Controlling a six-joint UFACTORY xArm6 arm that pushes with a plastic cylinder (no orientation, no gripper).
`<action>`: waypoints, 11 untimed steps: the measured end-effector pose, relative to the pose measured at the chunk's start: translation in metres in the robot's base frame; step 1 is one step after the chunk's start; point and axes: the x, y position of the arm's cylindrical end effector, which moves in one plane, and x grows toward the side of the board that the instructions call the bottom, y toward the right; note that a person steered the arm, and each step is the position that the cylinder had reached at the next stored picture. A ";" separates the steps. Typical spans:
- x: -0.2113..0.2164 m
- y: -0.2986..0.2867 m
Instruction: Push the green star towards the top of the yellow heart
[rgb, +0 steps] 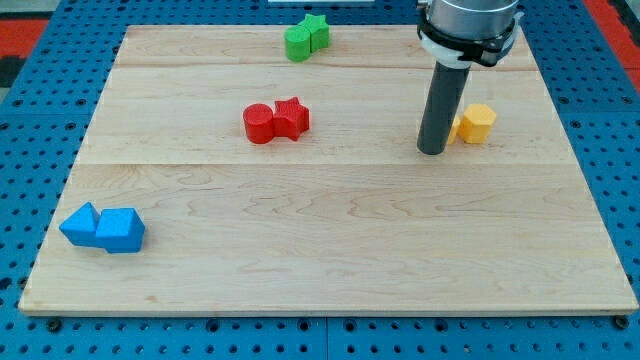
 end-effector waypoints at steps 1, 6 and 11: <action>-0.028 0.005; -0.084 -0.011; -0.231 -0.210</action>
